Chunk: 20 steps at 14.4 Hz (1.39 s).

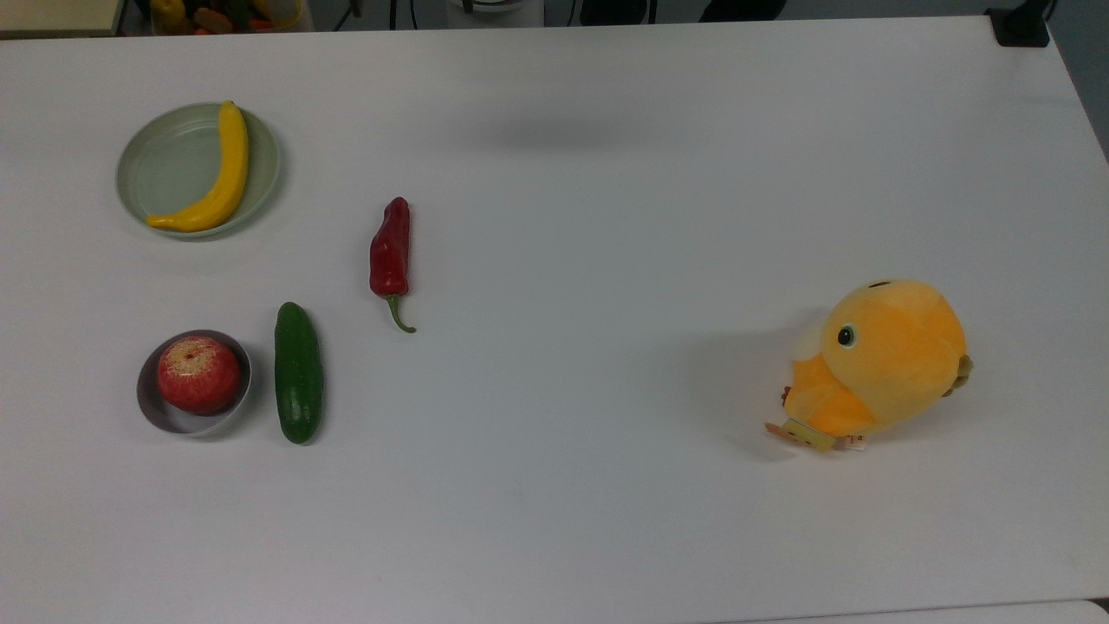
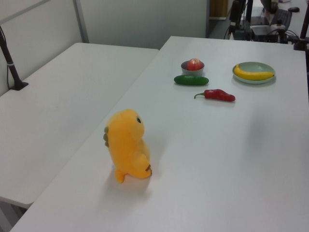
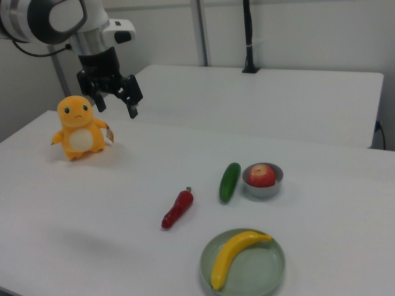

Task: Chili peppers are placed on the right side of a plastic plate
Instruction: 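Move the open gripper over the red chili pepper and lower it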

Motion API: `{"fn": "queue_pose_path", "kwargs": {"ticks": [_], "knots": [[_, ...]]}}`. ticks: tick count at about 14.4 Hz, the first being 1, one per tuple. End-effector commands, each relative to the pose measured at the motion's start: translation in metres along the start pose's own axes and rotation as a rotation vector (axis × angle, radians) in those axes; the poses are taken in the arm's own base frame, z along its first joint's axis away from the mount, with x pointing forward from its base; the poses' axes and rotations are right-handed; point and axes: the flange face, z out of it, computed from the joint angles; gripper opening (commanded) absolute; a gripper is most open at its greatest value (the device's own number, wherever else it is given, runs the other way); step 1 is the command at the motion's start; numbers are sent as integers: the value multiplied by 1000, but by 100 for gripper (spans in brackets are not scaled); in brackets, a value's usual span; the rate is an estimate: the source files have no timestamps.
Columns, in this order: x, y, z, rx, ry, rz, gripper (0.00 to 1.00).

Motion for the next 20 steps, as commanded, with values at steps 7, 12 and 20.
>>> {"fn": "queue_pose_path", "kwargs": {"ticks": [7, 12, 20], "knots": [[1, 1, 12, 11, -11, -22, 100], [20, 4, 70, -3, -82, -78, 100], [31, 23, 166, -19, -69, -50, 100]]}}
